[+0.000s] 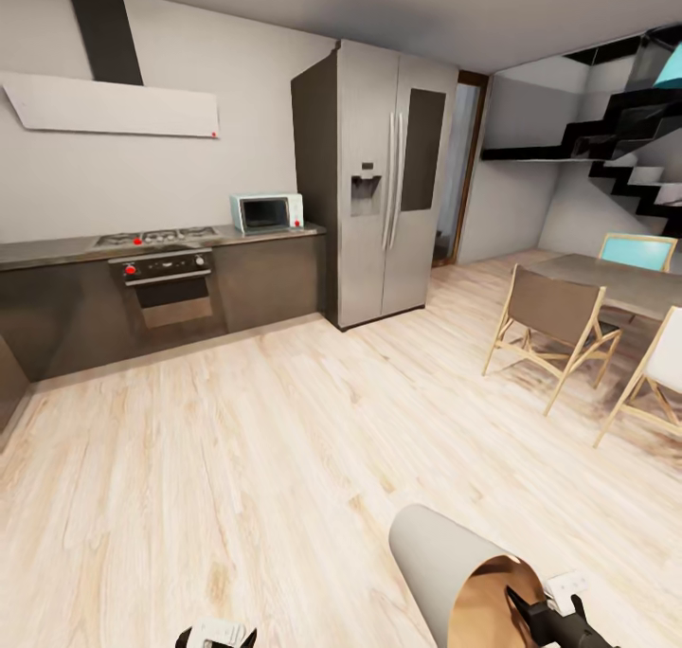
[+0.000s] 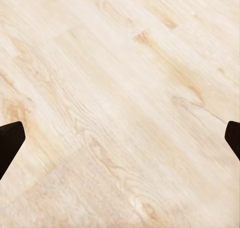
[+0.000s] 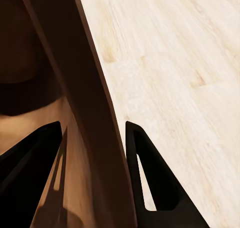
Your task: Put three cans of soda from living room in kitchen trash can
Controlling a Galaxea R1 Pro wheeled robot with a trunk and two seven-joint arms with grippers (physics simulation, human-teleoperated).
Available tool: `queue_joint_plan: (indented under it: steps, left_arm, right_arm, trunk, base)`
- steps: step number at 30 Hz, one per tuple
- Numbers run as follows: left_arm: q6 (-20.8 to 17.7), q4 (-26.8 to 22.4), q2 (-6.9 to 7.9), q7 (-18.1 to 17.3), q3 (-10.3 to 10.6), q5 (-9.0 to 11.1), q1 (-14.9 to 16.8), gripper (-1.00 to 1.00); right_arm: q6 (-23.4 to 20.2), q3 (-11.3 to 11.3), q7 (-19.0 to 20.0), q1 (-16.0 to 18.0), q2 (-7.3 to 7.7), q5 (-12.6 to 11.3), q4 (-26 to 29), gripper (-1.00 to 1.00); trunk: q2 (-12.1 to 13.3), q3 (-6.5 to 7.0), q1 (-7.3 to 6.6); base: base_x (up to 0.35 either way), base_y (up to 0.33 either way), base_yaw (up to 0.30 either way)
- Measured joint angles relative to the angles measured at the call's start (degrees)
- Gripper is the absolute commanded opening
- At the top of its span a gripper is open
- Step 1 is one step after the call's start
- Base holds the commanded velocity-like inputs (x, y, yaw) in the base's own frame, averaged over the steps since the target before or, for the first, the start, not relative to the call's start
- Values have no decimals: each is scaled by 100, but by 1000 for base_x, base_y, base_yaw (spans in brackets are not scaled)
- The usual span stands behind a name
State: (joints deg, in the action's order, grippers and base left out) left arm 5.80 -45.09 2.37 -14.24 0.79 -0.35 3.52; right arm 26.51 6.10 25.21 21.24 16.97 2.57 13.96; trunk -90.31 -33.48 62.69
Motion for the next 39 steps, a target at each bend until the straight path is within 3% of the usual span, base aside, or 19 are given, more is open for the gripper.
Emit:
queue_joint_plan:
  steps: [4,39]
  left_arm:
    - [2,0,0,0,0,0,0,100]
    - [94,-7,-9,26,-18,32,-9,100]
  right_arm:
    - [1,7,-3,0,-3,-7,5,-100]
    - [-20,27,-6,0,-23,-6,6,-100]
  trunk:
    - [160,72,-88]
    - [162,72,-89]
  base:
    - [0,0,0]
    - [0,0,0]
